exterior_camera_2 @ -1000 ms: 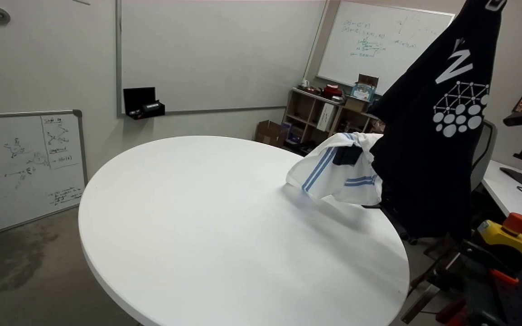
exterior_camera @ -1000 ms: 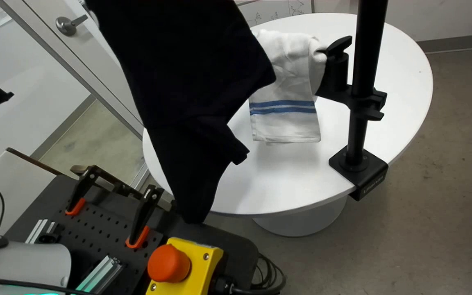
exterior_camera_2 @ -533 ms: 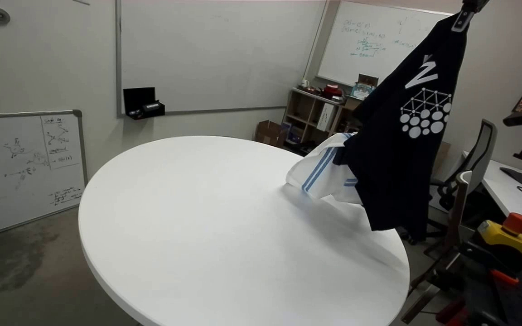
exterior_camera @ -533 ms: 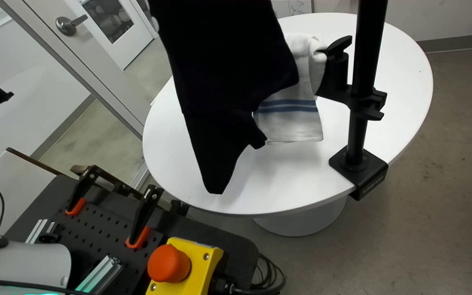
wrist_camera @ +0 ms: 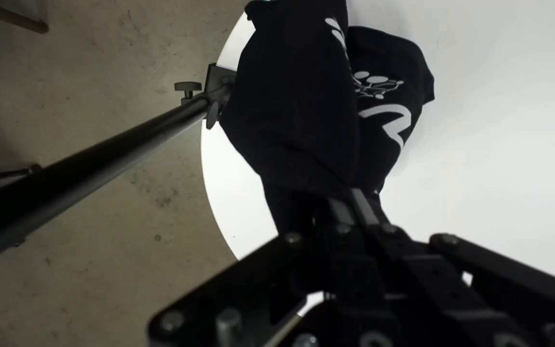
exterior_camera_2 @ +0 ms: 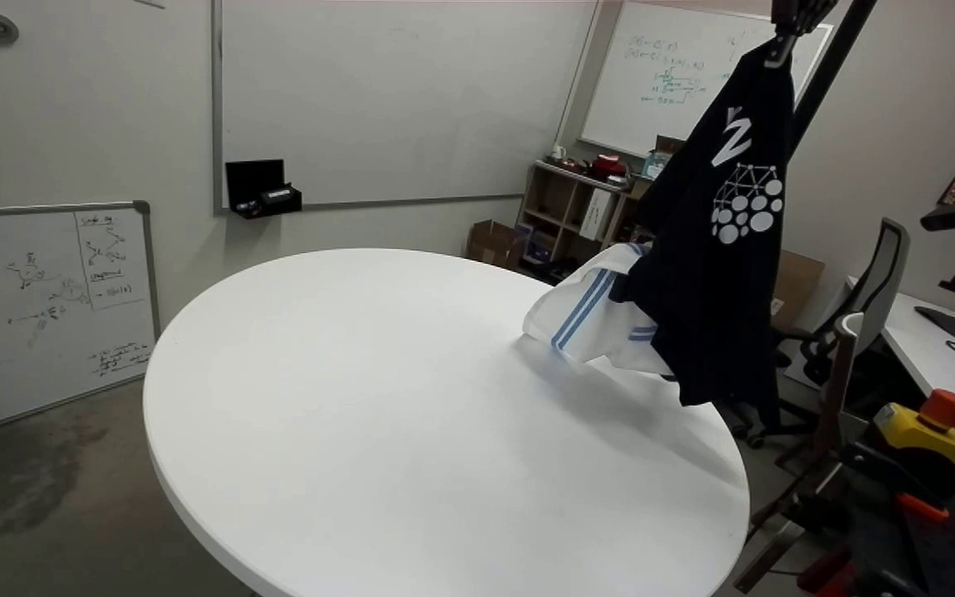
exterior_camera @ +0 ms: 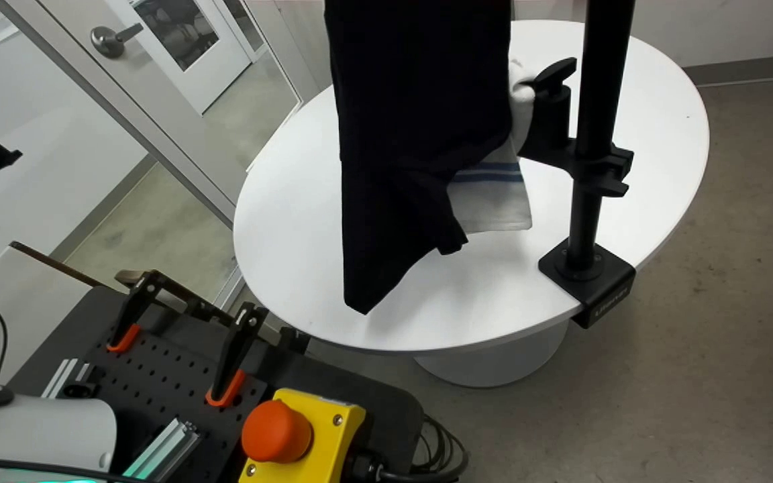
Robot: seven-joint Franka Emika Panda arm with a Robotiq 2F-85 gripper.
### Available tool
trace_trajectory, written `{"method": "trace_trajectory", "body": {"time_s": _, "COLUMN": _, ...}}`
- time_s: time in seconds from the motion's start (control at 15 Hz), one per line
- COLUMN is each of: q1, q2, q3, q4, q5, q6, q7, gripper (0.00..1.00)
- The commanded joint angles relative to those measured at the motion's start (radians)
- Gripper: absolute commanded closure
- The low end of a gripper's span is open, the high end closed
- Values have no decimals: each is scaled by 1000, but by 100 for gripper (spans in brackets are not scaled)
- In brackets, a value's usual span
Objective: Place the black shirt on the stand
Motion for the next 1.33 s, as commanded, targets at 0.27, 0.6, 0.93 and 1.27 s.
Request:
{"method": "trace_trajectory", "body": {"time_s": 0.27, "q1": 1, "q2": 307, "q3": 33, "q4": 340, "q5": 18, "q6": -110, "q7": 164, "gripper": 99}}
{"method": "trace_trajectory", "body": {"time_s": 0.6, "q1": 1, "q2": 492, "q3": 48, "q4": 553, "q5": 28, "q6": -182, "q7": 252, "gripper": 99}}
{"method": "trace_trajectory", "body": {"time_s": 0.93, "q1": -7, "q2": 643, "q3": 47, "q4": 776, "q5": 38, "q6": -280, "q7": 341, "gripper": 99}}
{"method": "trace_trajectory", "body": {"time_s": 1.27, "q1": -14, "q2": 782, "q3": 48, "q4": 973, "q5": 48, "q6": -369, "q7": 421, "gripper": 72}}
